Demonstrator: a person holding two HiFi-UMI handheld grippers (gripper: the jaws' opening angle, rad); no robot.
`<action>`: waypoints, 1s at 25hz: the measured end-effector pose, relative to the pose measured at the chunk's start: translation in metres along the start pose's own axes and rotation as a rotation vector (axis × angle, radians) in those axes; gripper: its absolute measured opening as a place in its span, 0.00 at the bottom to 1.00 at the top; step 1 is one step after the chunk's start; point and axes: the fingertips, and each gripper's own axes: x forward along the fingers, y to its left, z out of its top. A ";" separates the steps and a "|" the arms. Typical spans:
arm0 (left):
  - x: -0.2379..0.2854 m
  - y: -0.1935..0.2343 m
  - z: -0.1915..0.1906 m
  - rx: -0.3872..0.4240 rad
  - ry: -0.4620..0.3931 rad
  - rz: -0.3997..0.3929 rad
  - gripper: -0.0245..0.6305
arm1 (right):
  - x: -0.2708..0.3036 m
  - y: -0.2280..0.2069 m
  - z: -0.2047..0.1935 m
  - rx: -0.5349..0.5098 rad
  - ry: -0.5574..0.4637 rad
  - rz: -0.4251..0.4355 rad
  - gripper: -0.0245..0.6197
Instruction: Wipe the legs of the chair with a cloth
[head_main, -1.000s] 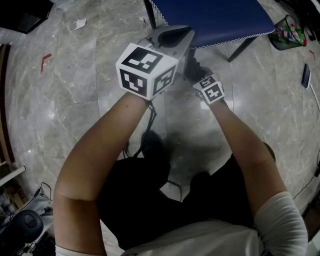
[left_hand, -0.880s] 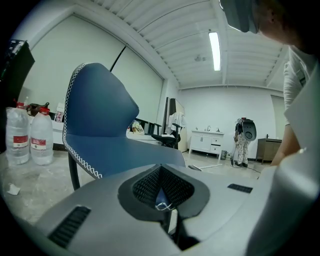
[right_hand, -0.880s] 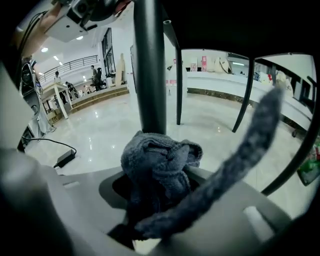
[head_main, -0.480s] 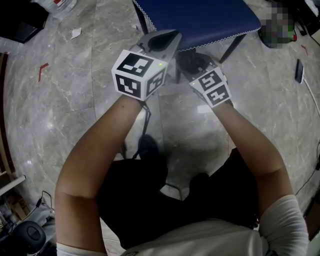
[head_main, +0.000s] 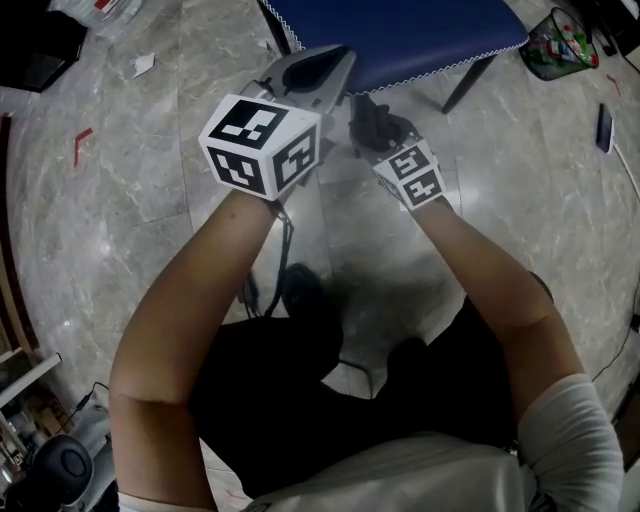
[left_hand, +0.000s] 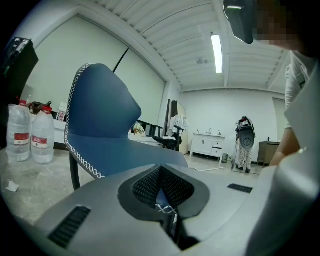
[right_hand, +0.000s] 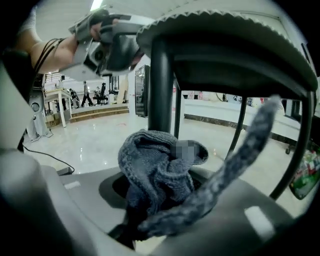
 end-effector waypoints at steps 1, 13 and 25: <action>0.001 0.000 -0.001 0.005 0.003 -0.006 0.05 | 0.008 0.000 -0.014 0.002 0.011 0.002 0.29; -0.005 -0.004 -0.008 0.064 0.019 -0.047 0.05 | 0.059 0.006 -0.127 0.054 0.354 -0.007 0.29; -0.008 -0.008 -0.006 0.079 0.027 -0.003 0.05 | -0.040 0.002 0.081 -0.032 -0.016 -0.076 0.30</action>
